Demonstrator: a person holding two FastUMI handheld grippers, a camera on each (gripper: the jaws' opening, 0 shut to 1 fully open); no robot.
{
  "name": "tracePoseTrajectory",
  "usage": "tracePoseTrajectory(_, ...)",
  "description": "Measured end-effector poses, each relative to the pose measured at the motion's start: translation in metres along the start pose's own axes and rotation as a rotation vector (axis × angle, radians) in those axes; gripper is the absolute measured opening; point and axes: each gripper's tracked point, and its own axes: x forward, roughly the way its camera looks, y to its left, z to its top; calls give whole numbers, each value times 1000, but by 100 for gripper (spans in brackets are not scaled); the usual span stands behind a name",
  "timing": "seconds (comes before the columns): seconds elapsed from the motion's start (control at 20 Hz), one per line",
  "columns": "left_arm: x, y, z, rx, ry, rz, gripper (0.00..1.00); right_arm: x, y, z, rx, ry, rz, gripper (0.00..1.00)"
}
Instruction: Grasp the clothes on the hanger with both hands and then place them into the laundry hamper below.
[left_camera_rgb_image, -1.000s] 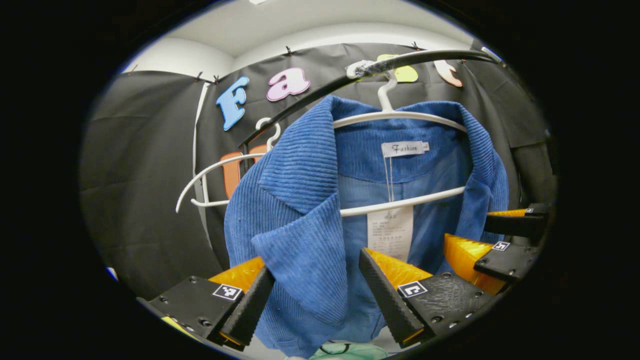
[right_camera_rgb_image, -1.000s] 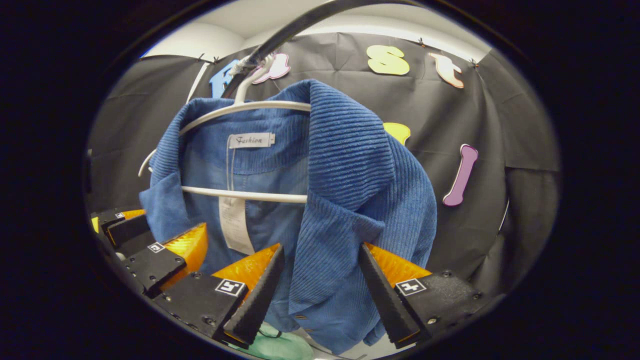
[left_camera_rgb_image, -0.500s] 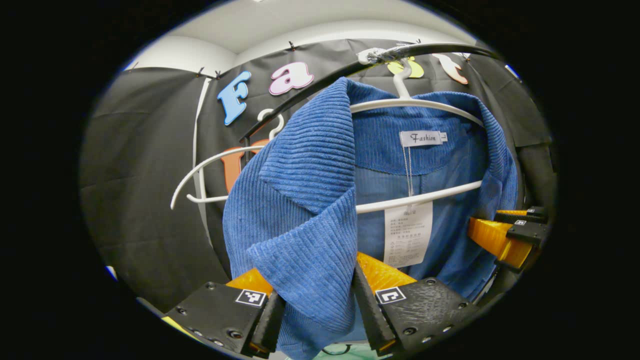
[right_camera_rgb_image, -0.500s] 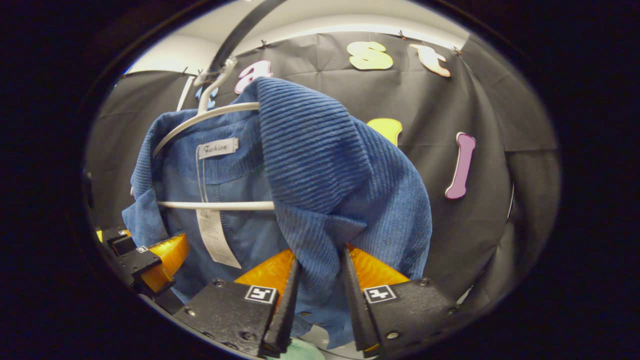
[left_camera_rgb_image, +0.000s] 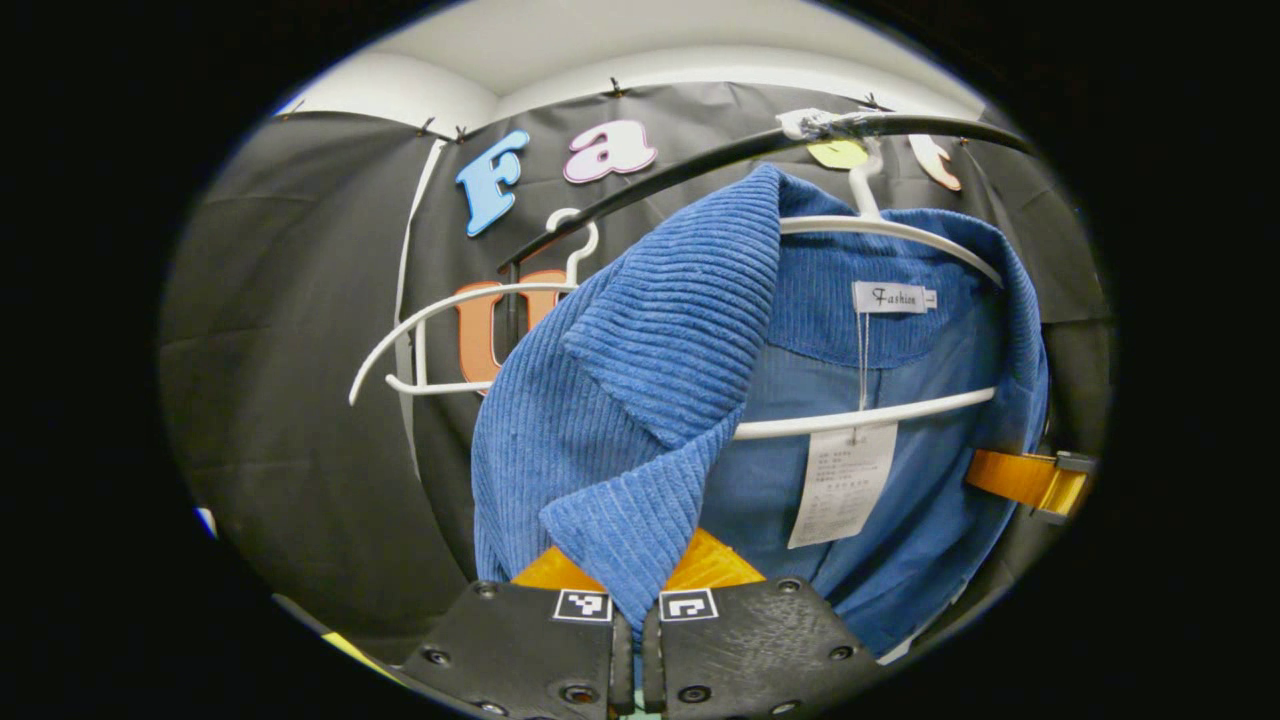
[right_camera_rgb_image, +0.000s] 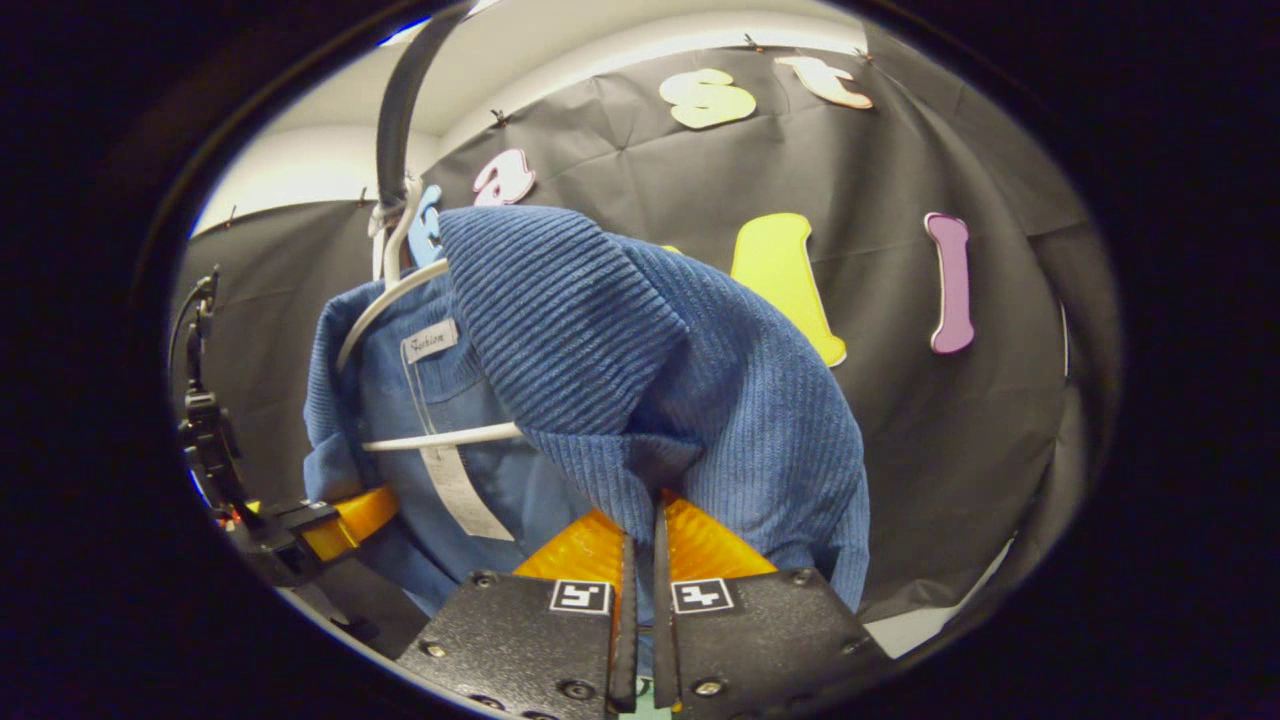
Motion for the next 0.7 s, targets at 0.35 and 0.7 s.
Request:
tracePoseTrajectory(0.35, -12, 12, 54, 7, -118, 11, 3, -18, 25, 19, 16, -55, 122, 9)
tracePoseTrajectory(0.7, -25, 25, 86, -21, -175, 19, 7, -44, 44, 41, 117, -99, 338, 8)
